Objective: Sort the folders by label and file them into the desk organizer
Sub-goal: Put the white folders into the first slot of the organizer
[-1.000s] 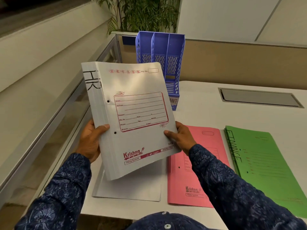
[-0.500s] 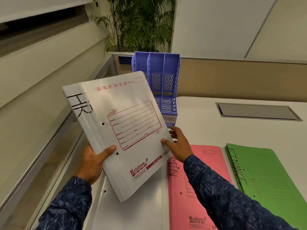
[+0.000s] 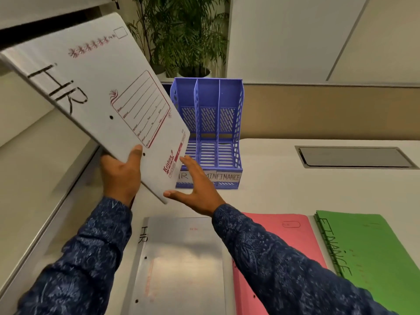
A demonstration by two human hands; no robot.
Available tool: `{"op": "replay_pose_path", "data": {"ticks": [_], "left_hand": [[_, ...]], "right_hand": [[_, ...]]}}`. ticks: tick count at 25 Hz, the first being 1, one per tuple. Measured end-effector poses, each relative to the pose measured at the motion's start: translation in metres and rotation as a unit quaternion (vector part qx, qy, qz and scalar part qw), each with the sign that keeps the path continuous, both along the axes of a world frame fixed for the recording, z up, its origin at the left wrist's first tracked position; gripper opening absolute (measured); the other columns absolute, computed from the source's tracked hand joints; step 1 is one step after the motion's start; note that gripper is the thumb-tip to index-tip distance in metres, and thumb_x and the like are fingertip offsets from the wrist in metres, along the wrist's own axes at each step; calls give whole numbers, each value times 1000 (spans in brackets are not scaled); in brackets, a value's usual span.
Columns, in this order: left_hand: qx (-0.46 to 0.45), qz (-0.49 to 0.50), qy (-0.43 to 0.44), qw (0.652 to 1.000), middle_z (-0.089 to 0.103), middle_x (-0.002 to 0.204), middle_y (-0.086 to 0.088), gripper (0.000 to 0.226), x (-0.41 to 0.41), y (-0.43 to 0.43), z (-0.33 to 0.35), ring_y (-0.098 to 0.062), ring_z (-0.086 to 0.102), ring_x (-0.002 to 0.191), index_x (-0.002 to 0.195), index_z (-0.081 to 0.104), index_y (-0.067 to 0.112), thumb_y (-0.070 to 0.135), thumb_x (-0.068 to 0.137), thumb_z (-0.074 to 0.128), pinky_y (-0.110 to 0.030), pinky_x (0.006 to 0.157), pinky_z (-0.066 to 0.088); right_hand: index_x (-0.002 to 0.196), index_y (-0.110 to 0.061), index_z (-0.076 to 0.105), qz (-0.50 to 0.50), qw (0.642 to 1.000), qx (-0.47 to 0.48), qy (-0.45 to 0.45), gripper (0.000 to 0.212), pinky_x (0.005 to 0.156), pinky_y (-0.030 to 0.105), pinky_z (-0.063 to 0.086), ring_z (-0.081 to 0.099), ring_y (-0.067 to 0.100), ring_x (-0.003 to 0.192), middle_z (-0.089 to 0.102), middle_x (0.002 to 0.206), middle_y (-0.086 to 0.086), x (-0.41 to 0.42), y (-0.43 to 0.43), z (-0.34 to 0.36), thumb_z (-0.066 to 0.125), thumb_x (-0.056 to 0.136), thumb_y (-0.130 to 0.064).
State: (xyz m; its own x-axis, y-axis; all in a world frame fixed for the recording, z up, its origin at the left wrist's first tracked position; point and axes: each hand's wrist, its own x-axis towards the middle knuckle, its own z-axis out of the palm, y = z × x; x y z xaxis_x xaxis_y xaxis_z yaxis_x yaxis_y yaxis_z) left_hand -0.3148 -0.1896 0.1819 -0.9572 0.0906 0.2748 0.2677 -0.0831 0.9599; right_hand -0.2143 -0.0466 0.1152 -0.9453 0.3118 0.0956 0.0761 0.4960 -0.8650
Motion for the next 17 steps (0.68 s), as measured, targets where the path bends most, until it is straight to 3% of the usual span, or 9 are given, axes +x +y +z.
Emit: {"op": "replay_pose_path", "data": {"ticks": [3,5,8,10,11,13,15,17], "left_hand": [[-11,18,1,1000,64,98,6,16,-26,31,4,9,65,70,104,60,18,17,90,68,-3,56,48],[-26,24,7,999,63,98,4,12,-42,49,5,4,63,69,99,60,19,18,90,68,-3,54,47],[-39,9,33,999,59,91,11,20,-57,71,5,19,61,71,86,54,31,16,90,66,-1,54,46],[-51,0,42,998,59,92,12,14,-72,81,-4,24,58,73,88,58,26,15,90,66,0,55,46],[-61,-3,43,997,62,94,9,6,-78,85,-9,19,61,76,95,63,18,15,90,65,-1,56,47],[-82,-4,53,995,65,101,3,24,-90,92,-22,0,67,84,110,68,3,16,91,65,-4,60,50],[-92,-20,60,994,66,106,1,29,-99,100,-34,-12,67,94,116,66,0,16,91,64,-6,65,52],[-95,-32,61,993,65,108,0,30,-101,108,-42,-13,66,98,117,65,0,16,92,63,-6,70,52]], "right_hand": [[154,-26,18,-2,1000,29,-3,98,117,35,21,17,15,149,18,163,-2,-29,14,2,76,78,-50],[154,-21,19,2,999,45,-24,94,119,40,25,20,18,149,21,163,0,-44,23,-5,74,82,-46],[153,-18,22,0,997,58,-44,88,118,40,29,28,20,145,27,160,2,-60,35,-20,72,85,-43],[151,-17,24,-18,996,59,-57,87,116,41,33,33,21,142,31,158,3,-70,43,-29,73,84,-44],[151,-18,24,-24,996,60,-66,88,116,43,33,34,22,142,32,157,2,-73,47,-33,73,83,-46],[151,-18,24,-28,994,76,-71,90,117,47,31,35,23,141,33,156,3,-81,54,-40,73,82,-48],[151,-17,25,-28,992,103,-65,90,116,49,29,35,23,140,36,154,3,-92,61,-46,73,81,-49],[150,-16,27,-28,991,118,-59,91,116,50,29,37,24,139,38,153,4,-102,65,-49,74,80,-51]]}}
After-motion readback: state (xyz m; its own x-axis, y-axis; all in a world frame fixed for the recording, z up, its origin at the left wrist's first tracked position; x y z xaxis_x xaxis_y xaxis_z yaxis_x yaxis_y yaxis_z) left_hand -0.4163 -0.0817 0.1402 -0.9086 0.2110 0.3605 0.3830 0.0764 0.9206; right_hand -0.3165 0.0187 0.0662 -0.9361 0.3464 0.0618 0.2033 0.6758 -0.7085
